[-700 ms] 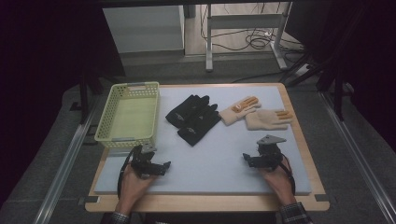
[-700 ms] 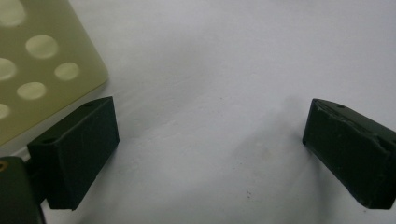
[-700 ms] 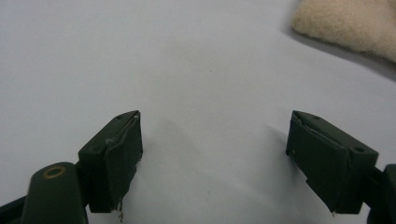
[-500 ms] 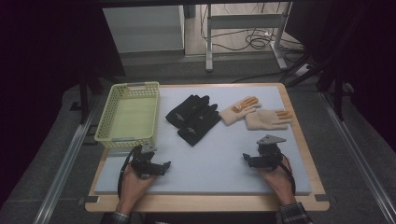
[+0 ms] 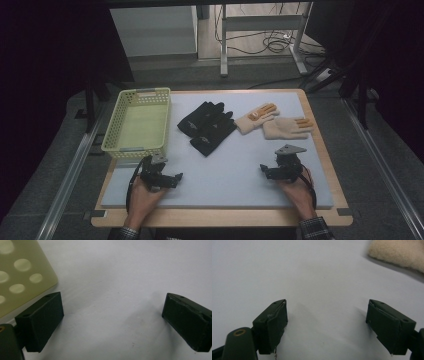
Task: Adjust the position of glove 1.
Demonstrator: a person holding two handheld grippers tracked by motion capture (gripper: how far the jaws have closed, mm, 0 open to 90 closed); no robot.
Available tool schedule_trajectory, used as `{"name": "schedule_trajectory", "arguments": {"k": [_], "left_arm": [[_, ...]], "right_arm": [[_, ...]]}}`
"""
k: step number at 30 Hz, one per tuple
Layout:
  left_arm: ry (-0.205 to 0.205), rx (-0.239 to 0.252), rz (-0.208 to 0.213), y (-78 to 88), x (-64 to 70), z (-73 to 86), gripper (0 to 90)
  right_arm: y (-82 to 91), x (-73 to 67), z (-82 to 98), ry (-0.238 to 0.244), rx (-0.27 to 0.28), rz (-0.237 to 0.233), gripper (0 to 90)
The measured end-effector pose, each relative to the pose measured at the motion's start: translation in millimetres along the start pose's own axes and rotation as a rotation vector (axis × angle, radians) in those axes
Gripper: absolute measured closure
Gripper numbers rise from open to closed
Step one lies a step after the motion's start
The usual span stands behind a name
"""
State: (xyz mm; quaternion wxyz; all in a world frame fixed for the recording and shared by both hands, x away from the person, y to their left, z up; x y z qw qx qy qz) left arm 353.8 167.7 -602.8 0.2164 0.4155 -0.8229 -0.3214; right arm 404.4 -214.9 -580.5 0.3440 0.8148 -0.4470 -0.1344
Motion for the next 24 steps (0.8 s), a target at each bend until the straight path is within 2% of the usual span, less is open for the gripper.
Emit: {"name": "schedule_trajectory", "arguments": {"k": [11,16,24], "left_arm": [[0.000,0.000,0.000,0.0,0.0,0.0,4.0],[0.000,0.000,0.000,0.0,0.0,0.0,4.0],[0.000,0.000,0.000,0.0,0.0,0.0,4.0]], "right_arm": [[0.2,-0.4,-0.2,0.000,0.000,-0.002,17.7],[1.1,-1.6,-1.2,0.004,0.005,0.000,20.8],[-2.4,-14.8,-14.5,0.005,0.018,-0.042,23.9]]}}
Point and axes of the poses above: each handheld gripper's, and its own axes: y roughly backward along the jaws, z roughly out of its underside, x roughly to its right, the point moved 7 cm from there along -y, roughly forward along the jaws, and after that the axes turned 3 degrees about z, right-handed, at the moved point
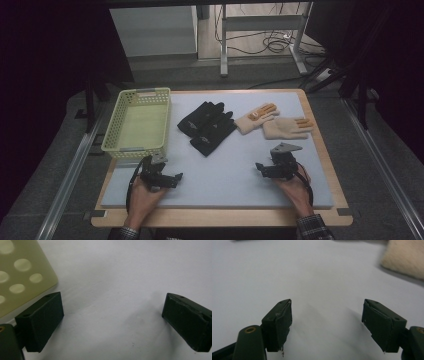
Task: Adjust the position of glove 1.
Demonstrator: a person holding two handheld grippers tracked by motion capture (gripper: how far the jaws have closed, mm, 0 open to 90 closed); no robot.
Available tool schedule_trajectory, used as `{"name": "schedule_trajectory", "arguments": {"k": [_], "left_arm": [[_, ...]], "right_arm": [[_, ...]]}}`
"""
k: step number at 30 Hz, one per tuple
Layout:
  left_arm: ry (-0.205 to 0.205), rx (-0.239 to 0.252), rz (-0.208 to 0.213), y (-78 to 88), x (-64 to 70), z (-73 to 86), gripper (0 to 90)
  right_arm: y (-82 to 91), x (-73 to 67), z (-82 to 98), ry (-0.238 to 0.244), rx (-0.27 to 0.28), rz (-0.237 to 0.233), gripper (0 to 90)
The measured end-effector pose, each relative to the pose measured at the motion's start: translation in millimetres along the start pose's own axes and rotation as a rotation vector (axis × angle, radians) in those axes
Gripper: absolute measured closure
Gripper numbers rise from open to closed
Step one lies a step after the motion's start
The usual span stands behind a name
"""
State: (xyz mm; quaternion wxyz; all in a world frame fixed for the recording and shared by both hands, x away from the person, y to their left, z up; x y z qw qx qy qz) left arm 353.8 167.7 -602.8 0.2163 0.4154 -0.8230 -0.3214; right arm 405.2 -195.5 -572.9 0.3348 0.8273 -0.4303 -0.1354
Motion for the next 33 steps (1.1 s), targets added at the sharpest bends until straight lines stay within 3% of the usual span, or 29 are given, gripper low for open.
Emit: {"name": "schedule_trajectory", "arguments": {"k": [4,8,13,33], "left_arm": [[0.000,0.001,0.000,0.0,0.0,0.0,4.0],[0.001,0.001,0.000,0.0,0.0,0.0,4.0],[0.000,0.001,0.000,0.0,0.1,0.0,4.1],[-0.003,0.001,0.001,0.1,0.0,0.0,4.1]], "right_arm": [[-6.4,-7.9,-13.9,-0.005,0.011,-0.021,24.5],[-15.1,-16.3,-27.2,0.026,0.013,-0.023,26.5],[-26.8,-25.1,-41.3,0.019,0.015,-0.064,30.2],[-83.1,-59.2,-101.2,0.066,0.014,-0.128,53.3]]}}
Point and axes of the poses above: each handheld gripper's, and its own axes: y roughly backward along the jaws, z roughly out of its underside, x roughly to its right, the point moved 7 cm from there along -y, roughly forward along the jaws, and after that the axes turned 3 degrees about z, right-handed, at the moved point
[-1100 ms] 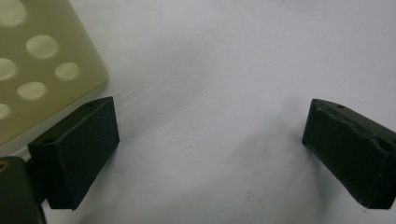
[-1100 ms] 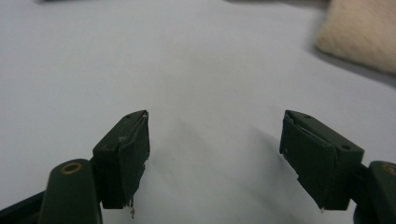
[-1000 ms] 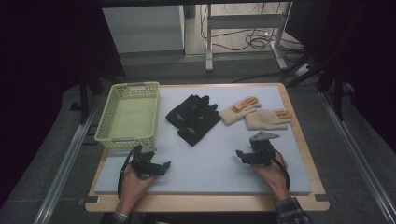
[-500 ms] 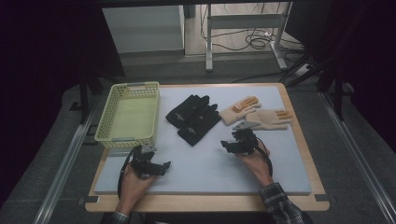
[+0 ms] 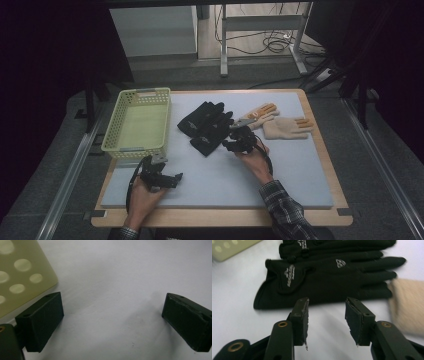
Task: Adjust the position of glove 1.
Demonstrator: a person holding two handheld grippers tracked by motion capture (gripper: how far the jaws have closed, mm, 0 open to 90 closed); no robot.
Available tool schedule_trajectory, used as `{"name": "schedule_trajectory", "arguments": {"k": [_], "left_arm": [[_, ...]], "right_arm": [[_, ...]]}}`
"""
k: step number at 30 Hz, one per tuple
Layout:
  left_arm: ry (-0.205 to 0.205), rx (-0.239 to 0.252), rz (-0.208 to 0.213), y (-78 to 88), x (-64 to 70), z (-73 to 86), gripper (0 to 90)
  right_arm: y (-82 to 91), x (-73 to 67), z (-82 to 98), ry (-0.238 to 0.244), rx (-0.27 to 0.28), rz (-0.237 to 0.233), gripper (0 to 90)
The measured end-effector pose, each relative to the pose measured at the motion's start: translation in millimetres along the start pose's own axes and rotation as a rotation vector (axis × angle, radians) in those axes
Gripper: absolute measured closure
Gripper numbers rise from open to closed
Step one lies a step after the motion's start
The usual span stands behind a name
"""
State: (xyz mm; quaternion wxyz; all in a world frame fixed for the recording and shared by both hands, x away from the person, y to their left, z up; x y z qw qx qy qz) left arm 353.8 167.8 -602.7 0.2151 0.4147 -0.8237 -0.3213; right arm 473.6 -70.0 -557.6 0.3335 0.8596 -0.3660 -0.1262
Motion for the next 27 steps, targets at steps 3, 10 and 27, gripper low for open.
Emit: {"name": "schedule_trajectory", "arguments": {"k": [3,10,27], "left_arm": [[0.000,0.000,0.000,0.0,0.0,0.0,4.1],[0.001,0.001,0.000,-0.1,0.0,0.0,4.1],[0.003,-0.002,0.000,-0.3,0.0,0.0,4.0]], "right_arm": [[-9.4,-3.6,-7.2,-0.007,0.004,-0.008,50.1],[-36.6,-6.8,-7.4,-0.008,-0.049,0.020,36.6],[-28.8,-7.5,-2.3,0.038,-0.019,0.085,88.2]]}}
Point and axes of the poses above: each handheld gripper's, and its own axes: y roughly backward along the jaws, z roughly out of its underside, x roughly to its right, the point moved 7 cm from there along -y, roughly forward along the jaws, and after that the axes turned 3 degrees about z, right-handed, at the moved point
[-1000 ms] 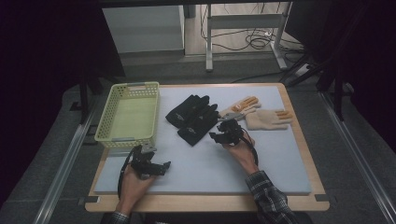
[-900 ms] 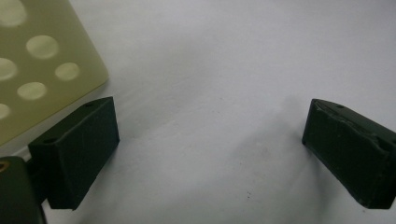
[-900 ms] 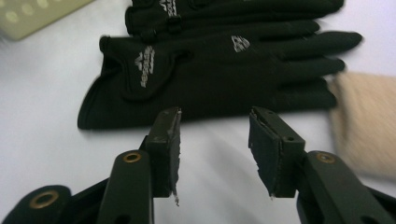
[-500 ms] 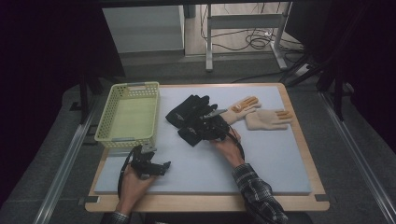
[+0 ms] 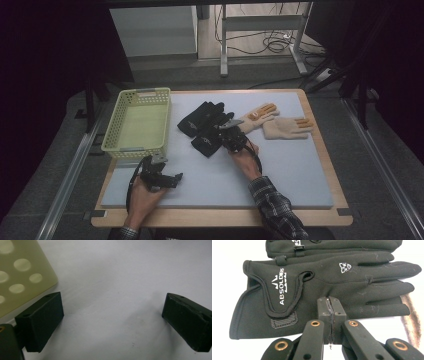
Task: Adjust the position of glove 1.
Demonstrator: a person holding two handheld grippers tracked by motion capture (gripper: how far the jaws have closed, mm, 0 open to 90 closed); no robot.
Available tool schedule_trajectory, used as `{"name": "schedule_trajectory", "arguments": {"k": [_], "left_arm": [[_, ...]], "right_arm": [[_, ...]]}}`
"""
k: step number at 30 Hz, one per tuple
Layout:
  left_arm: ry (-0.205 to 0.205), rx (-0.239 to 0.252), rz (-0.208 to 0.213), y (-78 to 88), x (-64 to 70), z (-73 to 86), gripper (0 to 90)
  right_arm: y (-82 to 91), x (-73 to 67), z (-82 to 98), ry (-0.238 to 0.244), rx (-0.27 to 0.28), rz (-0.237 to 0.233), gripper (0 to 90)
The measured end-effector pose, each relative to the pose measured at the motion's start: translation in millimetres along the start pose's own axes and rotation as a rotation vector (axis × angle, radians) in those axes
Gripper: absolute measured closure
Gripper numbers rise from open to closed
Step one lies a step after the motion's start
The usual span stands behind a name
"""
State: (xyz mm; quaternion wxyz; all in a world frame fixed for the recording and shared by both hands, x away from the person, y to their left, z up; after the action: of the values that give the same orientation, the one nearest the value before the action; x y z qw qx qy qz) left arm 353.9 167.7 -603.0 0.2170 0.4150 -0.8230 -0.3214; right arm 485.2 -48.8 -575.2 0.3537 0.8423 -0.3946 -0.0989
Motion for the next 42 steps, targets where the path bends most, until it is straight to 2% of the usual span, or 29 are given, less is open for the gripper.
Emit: {"name": "schedule_trajectory", "arguments": {"k": [2,4,8,16,20,23,28,36,39,42], "left_arm": [[0.000,-0.001,0.000,0.0,0.0,0.0,4.0],[0.000,0.000,0.000,0.0,0.0,0.0,4.0],[0.001,0.000,0.000,0.0,0.0,0.0,4.0],[0.001,0.000,0.000,0.0,0.1,0.0,4.0],[0.000,0.000,0.000,0.1,0.0,0.0,4.0],[0.001,0.000,0.000,0.1,0.0,0.0,4.0],[0.001,0.000,0.000,0.1,0.1,0.0,4.0],[0.001,0.000,0.001,0.1,0.1,0.0,4.0],[0.003,0.002,0.000,0.0,0.2,0.0,4.0],[0.001,0.000,0.001,0.2,0.1,0.1,4.0]], "right_arm": [[7.7,0.1,-0.3,-0.005,0.017,-0.021,88.2],[17.8,1.0,0.7,0.010,0.022,-0.026,88.3],[39.2,3.8,5.2,-0.002,0.033,-0.052,88.3],[89.4,13.1,16.7,0.022,0.051,-0.051,88.4],[103.1,14.3,13.8,0.025,0.060,-0.057,88.3],[98.7,9.9,7.5,0.029,0.067,-0.069,88.3],[75.8,-0.5,-3.1,0.031,0.062,-0.090,88.1],[49.7,-21.4,-30.2,0.040,0.076,-0.141,85.7],[37.3,-32.7,-40.2,0.044,0.083,-0.175,77.5],[30.5,-41.0,-50.3,0.067,0.094,-0.164,67.6]]}}
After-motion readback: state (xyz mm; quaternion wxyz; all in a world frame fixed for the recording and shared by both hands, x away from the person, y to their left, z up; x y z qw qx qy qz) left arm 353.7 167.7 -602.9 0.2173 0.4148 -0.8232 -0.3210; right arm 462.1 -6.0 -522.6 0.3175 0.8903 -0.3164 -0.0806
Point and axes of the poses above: each handheld gripper's, and its own axes: y roughly backward along the jaws, z roughly out of its underside, x roughly to its right, the point moved 7 cm from there along -y, roughly forward along the jaws, and after that the axes turned 3 degrees about z, right-handed, at the moved point
